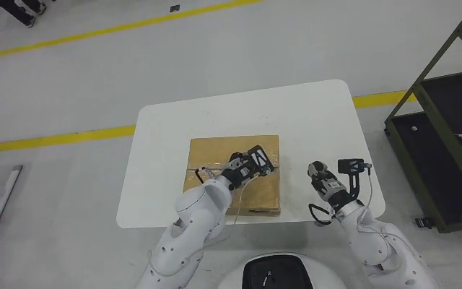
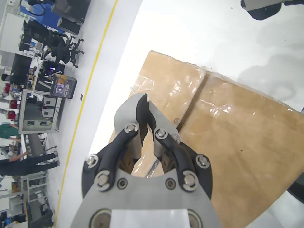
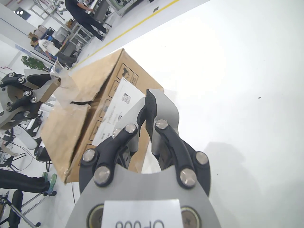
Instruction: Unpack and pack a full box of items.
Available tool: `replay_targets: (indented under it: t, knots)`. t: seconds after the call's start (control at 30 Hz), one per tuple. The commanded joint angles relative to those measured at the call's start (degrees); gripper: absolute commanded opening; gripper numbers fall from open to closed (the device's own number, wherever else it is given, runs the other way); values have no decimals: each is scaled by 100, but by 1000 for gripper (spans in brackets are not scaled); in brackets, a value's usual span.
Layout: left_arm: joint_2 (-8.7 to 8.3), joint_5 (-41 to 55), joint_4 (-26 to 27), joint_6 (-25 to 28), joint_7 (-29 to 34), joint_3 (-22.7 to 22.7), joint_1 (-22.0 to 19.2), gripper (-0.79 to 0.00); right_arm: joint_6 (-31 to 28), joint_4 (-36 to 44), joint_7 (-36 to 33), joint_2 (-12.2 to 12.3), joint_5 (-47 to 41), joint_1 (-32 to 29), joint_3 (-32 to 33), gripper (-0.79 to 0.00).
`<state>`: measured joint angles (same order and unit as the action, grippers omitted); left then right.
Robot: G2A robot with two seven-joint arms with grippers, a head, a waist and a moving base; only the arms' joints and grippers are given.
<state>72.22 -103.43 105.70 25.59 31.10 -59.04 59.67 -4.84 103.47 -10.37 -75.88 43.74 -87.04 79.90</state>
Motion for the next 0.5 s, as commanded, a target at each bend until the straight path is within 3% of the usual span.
replay_targets:
  t: [0.0,0.23,0.47]
  knots:
    - [-17,41,131,-127,-33,-178,101,-785,-101,44,-2,-2,-131,51,-15,-785]
    - [-107,372,673,-543,-59,-1064,703,-785,-469,149,-101,-9,-334,333,-207,-785]
    - [-155,671,929,-760,-137,-1673,1076,-785,-560,42,-295,-32,-213,699,-565,-785]
